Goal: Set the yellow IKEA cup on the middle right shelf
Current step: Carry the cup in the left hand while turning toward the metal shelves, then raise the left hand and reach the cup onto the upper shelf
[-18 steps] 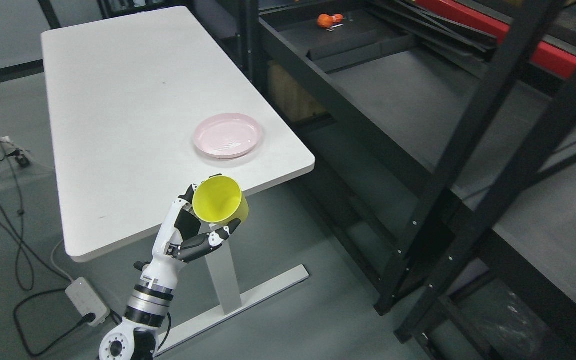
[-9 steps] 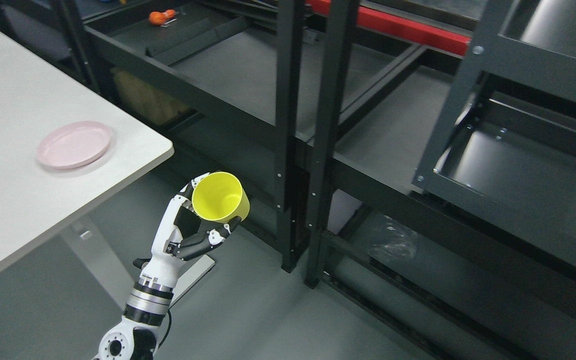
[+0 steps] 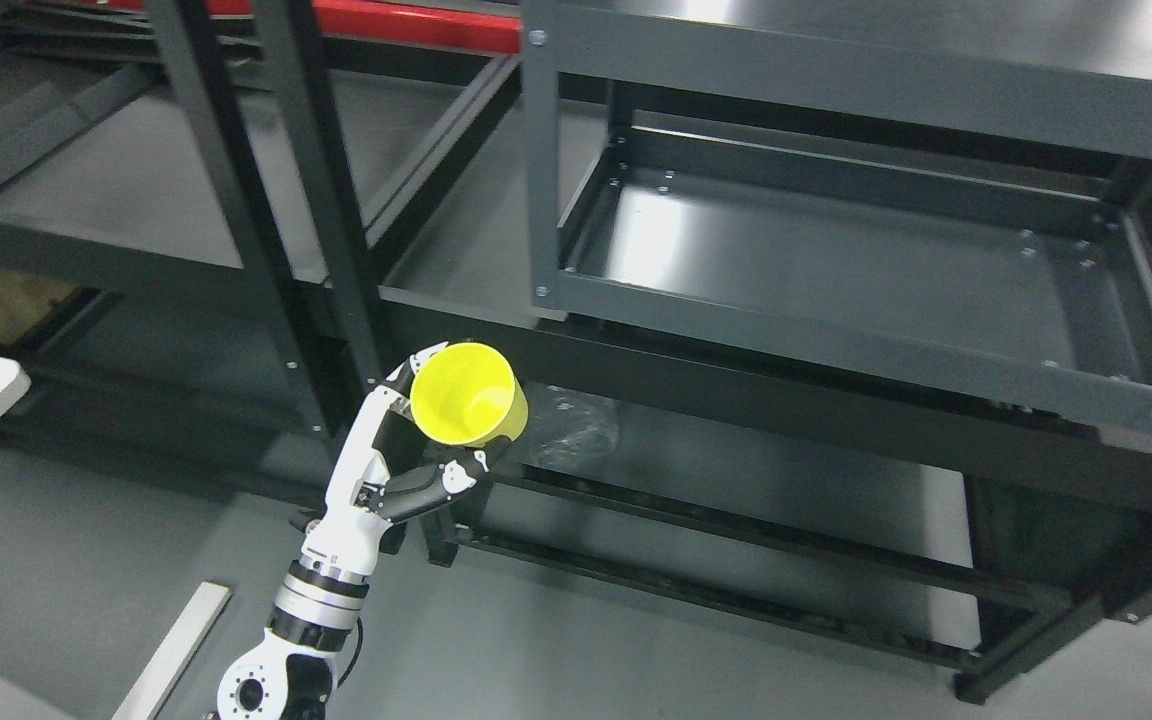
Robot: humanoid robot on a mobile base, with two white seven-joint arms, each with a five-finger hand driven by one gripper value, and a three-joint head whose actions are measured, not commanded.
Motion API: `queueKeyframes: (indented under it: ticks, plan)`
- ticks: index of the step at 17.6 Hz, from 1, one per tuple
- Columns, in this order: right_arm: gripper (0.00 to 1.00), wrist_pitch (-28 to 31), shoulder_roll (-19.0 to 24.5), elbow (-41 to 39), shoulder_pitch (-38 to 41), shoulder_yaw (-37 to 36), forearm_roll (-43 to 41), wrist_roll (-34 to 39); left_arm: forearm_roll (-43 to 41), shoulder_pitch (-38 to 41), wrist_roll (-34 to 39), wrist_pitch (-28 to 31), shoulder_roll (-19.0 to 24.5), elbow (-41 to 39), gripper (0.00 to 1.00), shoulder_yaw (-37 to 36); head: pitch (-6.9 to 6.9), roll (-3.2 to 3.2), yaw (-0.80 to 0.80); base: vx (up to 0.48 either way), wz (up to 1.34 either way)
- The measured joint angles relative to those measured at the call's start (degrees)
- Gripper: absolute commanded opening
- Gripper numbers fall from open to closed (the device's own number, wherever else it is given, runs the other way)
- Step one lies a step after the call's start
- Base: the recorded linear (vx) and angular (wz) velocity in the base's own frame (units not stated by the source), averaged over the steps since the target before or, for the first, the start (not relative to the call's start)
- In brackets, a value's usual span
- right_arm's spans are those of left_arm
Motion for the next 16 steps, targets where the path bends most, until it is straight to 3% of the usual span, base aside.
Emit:
queueKeyframes:
  ticks: [8, 16]
  plan:
    - [0.99, 0.00, 0.00, -0.01, -0.05, 0.00, 0.00, 0.08, 0.21, -7.65, 0.86, -2.77, 0.00, -0.46, 0.01, -6.76, -0.03, 0.00, 0.00, 0.005, -0.32]
    - [1.00, -0.01, 0.00, -0.02, -0.02, 0.00, 0.00, -0.16, 4.49, -22.79, 1.81, -3.36, 0.00, -3.00, 0.00, -14.80, -0.03, 0.00, 0.00, 0.064, -0.09]
